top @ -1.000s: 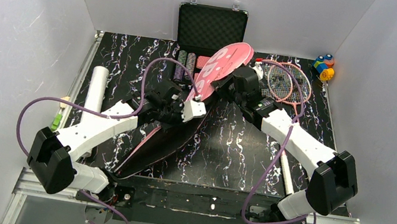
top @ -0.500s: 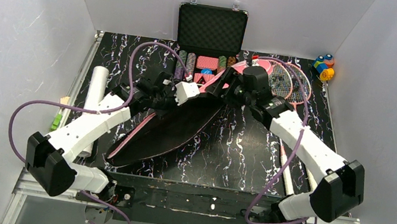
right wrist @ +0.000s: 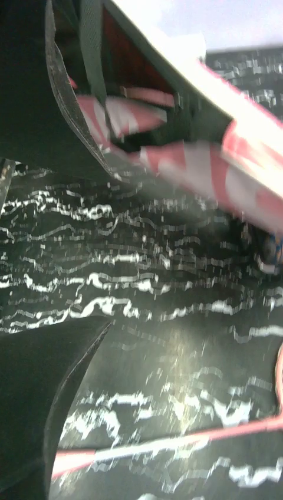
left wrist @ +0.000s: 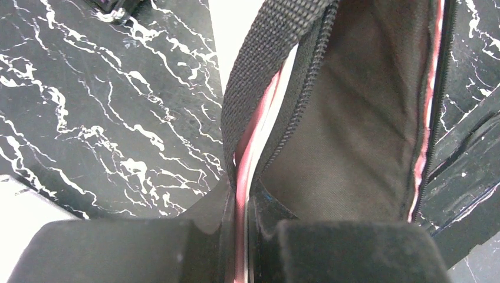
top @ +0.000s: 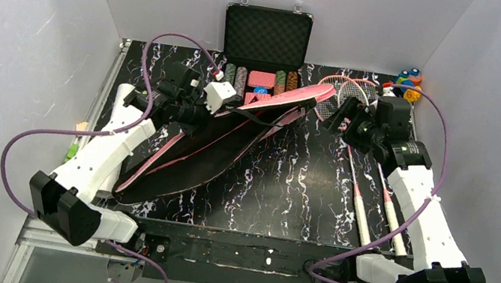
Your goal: Pack up the badminton gear
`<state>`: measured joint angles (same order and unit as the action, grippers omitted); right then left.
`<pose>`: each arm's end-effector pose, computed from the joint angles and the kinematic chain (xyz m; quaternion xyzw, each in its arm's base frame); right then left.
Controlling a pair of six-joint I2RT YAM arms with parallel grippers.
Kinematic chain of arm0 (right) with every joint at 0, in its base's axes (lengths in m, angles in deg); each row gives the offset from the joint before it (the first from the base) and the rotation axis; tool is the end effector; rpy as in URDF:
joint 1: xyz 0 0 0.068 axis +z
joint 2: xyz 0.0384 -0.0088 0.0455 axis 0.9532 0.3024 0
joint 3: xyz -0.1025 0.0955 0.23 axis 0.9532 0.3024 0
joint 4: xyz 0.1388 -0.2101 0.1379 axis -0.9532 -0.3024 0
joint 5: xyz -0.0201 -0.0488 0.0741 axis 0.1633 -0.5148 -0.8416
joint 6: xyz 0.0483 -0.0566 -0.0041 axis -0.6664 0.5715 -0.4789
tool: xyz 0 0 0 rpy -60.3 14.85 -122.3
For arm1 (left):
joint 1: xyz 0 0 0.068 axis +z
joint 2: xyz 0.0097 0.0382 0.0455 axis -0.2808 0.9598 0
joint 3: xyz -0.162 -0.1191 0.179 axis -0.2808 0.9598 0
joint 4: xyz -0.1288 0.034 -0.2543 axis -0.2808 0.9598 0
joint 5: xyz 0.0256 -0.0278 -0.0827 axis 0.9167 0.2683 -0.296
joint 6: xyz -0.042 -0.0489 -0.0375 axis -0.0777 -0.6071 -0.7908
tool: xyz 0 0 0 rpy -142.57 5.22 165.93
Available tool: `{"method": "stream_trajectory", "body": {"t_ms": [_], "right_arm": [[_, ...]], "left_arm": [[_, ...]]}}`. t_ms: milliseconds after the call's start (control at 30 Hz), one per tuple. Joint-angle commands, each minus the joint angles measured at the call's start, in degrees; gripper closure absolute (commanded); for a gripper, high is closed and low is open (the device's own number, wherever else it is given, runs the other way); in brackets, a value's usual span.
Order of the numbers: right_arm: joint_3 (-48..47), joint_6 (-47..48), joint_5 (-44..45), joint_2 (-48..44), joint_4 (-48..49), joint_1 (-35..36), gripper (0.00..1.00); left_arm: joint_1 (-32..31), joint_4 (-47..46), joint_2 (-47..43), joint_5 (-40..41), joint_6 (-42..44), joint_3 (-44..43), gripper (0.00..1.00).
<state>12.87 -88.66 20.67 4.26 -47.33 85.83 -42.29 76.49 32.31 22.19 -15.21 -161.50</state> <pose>0.2933 0.0777 0.3407 0.1131 0.8652 0.2364 0.4275 0.2674 -0.1447 0.3279 0.4160 0.8517 -0.1088 0.2997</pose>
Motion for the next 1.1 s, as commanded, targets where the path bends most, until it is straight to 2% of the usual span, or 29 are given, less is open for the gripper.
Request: {"method": "stream_trajectory", "body": {"t_ms": [0,100,233,433,667,800,1067], "right_arm": [[1.83,5.14,4.97,0.88,-3.58,-4.38,0.07],[1.02,5.83,12.61,3.94,-6.54,-6.63,0.09],[0.26,5.42,16.7,9.72,-7.54,-9.18,0.14],[-0.81,6.22,16.37,18.33,-3.76,-9.21,0.2],[-9.05,11.75,19.21,31.77,-2.88,-9.3,0.24],[-13.82,13.79,20.32,38.22,-4.04,-9.3,0.3],[-12.84,15.05,20.87,43.04,-3.65,-9.32,0.36]], "left_arm": [[0.75,-3.22,-5.65,0.0,-1.41,-0.54,1.0],[1.78,-3.02,-6.49,-1.18,-3.06,-0.16,1.0],[2.58,-5.14,-8.21,-1.8,-6.09,2.25,1.0],[3.09,-2.31,-5.56,-2.33,-7.97,0.39,1.0],[3.65,-3.3,-6.43,0.09,-7.51,1.14,1.0],[3.69,-3.41,-7.32,1.0,-8.28,2.08,1.0],[3.74,-4.06,-8.89,1.98,-8.88,3.24,1.0]]}}
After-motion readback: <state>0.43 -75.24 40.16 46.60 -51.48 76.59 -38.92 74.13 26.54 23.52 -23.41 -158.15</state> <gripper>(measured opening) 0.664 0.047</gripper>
